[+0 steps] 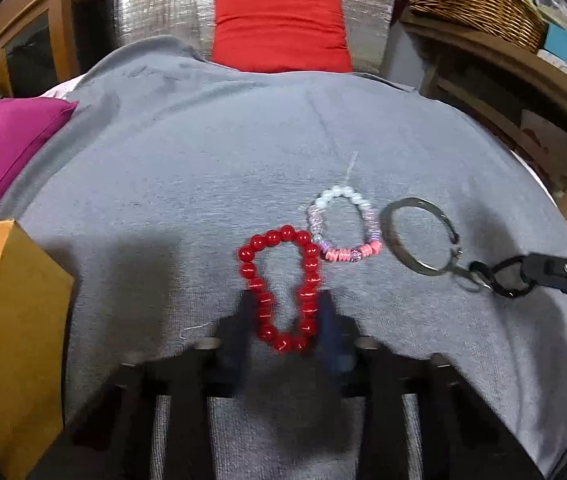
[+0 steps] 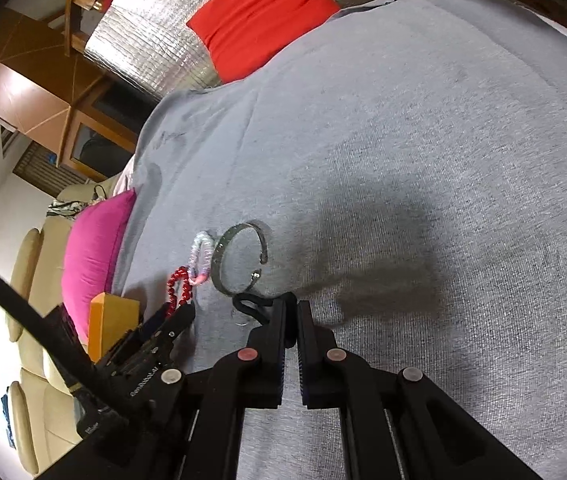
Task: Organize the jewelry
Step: 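Grasp the red bead bracelet with the left gripper, then carry the red bead bracelet and black hair tie in both grippers to the box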
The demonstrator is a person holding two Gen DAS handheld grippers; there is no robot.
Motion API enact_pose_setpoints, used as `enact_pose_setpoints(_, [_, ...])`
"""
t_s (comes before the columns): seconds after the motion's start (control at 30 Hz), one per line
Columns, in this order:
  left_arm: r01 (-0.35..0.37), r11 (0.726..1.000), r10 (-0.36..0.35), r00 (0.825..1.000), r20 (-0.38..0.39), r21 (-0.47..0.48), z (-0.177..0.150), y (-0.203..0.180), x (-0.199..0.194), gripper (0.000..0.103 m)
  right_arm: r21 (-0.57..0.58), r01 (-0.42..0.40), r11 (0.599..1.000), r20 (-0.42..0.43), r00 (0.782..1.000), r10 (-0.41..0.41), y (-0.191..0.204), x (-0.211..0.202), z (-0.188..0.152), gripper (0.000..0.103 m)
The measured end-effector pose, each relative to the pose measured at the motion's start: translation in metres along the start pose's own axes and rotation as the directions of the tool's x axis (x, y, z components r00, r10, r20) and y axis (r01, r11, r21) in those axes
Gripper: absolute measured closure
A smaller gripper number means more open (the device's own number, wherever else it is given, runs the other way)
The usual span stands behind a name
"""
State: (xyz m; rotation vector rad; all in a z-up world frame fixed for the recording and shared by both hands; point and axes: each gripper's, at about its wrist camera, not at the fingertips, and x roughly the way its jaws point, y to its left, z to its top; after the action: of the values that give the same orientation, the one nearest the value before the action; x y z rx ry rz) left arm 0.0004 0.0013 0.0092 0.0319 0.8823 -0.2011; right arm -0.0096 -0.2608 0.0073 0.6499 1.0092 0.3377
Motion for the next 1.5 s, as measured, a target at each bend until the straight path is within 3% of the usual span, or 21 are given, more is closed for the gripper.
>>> enact_pose_setpoints(0.1, [0.014, 1.000, -0.014, 1.000, -0.018, 0.002, -0.001, -0.002, -0.002, 0.093, -0.003, -0.020, 1.000, 0.016, 1.000, 0.020, 0.004, -0.004, 0.001, 0.097])
enact_pose_setpoints(0.37, [0.048, 0.999, -0.048, 0.999, -0.026, 0.010, -0.010, -0.001, -0.020, 0.094, -0.012, -0.046, 0.999, 0.048, 0.998, 0.047, 0.017, -0.009, -0.004, 0.097])
enact_pose_setpoints(0.6, [0.109, 0.994, -0.108, 0.993, 0.046, -0.027, -0.005, 0.000, -0.052, 0.094, -0.052, -0.084, 0.995, 0.077, 0.993, 0.088, 0.032, -0.011, -0.006, 0.097])
enact_pose_setpoints(1.0, [0.122, 0.992, -0.114, 0.974, 0.196, -0.031, -0.014, -0.005, -0.122, 0.093, -0.151, -0.145, 0.978, 0.140, 0.976, 0.166, 0.069, -0.028, -0.021, 0.097])
enact_pose_setpoints(1.27, [0.063, 0.993, -0.030, 0.955, 0.295, -0.101, -0.031, 0.027, -0.183, 0.093, -0.266, -0.160, 0.951, 0.161, 0.965, 0.207, 0.114, -0.030, -0.046, 0.097])
enact_pose_setpoints(1.4, [-0.002, 0.990, 0.049, 0.943, 0.328, -0.142, -0.046, 0.057, -0.217, 0.093, -0.359, -0.176, 0.917, 0.144, 0.960, 0.241, 0.152, -0.028, -0.066, 0.097])
enact_pose_setpoints(1.5, [-0.051, 0.980, 0.110, 0.944, 0.310, -0.192, -0.061, 0.086, -0.231, 0.093, -0.436, -0.190, 0.879, 0.111, 0.959, 0.262, 0.186, -0.022, -0.084, 0.097])
